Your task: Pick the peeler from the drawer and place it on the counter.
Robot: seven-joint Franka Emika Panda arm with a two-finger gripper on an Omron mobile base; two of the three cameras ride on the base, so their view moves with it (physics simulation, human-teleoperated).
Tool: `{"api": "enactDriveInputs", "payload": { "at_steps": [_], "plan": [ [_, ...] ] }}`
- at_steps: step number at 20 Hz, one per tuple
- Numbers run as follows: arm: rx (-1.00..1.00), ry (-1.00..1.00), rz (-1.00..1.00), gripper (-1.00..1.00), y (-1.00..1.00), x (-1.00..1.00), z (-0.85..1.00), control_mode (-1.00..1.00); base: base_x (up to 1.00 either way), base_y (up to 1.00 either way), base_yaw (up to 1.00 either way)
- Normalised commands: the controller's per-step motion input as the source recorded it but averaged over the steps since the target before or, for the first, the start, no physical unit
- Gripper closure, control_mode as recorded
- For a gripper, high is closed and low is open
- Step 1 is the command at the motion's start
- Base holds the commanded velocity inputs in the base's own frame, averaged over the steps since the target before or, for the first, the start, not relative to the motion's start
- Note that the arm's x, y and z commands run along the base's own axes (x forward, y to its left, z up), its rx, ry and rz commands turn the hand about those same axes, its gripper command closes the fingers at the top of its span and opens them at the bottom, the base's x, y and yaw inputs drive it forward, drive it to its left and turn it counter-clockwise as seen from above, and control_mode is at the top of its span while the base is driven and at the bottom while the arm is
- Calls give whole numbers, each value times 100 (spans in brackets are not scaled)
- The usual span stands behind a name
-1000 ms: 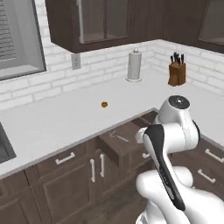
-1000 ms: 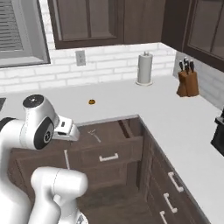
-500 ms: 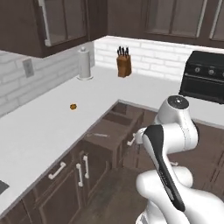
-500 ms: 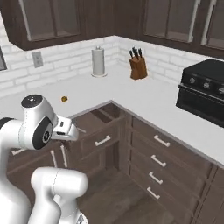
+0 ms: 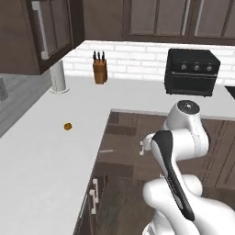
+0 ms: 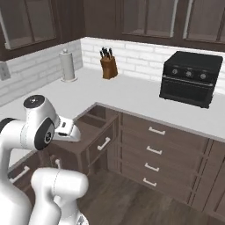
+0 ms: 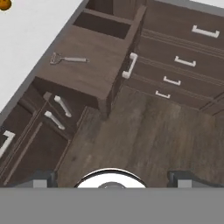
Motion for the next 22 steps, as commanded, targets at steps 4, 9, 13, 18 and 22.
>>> {"api": "enactDriveInputs", "payload": {
  "at_steps": [4, 9, 13, 18, 22],
  "plan": [
    [0, 0, 0, -100, 0, 0, 0, 100, 44, 59, -31],
    [0, 0, 0, -100, 0, 0, 0, 100, 53, 18, -23],
    [0, 0, 0, -100, 0, 0, 0, 100, -11, 51, -20],
    [3, -3, -6, -100, 0, -3, -19, -100, -16, 7, -3],
    [1, 3, 0, -100, -40, 89, -23, -100, 0, 0, 0]
  ]
}}
